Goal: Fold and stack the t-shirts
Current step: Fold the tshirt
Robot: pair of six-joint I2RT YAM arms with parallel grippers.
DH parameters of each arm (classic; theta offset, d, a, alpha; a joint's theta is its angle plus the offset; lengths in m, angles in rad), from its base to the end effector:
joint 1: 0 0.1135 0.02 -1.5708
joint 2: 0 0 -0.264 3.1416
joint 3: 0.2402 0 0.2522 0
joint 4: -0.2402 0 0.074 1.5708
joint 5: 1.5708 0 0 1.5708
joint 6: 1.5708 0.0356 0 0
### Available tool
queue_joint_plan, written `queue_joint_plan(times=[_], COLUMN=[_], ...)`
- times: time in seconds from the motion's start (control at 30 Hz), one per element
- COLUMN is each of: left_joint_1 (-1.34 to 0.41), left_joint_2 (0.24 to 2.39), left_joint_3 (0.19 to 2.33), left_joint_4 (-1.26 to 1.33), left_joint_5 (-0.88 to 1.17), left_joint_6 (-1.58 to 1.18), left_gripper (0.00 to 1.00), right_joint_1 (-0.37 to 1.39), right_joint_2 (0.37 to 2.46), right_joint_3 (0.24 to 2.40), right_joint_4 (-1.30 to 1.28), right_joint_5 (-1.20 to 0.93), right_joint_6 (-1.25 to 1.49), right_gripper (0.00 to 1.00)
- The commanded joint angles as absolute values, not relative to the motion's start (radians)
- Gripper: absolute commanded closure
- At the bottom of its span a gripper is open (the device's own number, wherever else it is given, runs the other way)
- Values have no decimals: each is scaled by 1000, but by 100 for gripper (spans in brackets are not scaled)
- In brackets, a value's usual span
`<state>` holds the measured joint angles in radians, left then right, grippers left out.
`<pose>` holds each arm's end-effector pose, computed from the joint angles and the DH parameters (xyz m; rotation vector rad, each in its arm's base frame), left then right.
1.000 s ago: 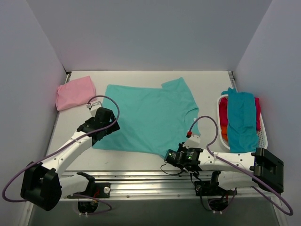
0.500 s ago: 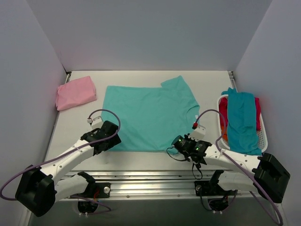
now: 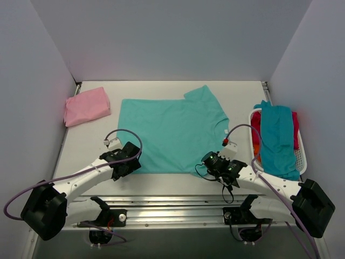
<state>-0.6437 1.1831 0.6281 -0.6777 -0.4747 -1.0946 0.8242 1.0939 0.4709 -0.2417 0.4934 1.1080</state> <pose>0.1658 -0.1040 0.1801 -0.6768 2.4770 0.0662 0.1490 0.1362 0.1737 0.5423 2.2706 0.3719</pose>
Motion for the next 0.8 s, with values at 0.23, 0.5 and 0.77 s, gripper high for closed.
queue_joint_plan(times=[0.23, 0.5, 0.77], left_joint_1=[-722, -745, -747], left_joint_2=[1232, 1364, 1378], left_joint_3=[679, 658, 647], left_joint_4=[-788, -670, -670], left_joint_5=[-587, -591, -652], left_joint_6=[-1207, -1265, -1313], left_gripper=[17, 5, 7], right_joint_1=[799, 761, 758], right_joint_2=[1055, 1020, 1019], right_joint_3=[457, 440, 440], right_joint_4=[-262, -256, -262], right_joint_5=[492, 460, 476], right_joint_6=[1095, 1075, 1086], right_gripper=[100, 100, 100])
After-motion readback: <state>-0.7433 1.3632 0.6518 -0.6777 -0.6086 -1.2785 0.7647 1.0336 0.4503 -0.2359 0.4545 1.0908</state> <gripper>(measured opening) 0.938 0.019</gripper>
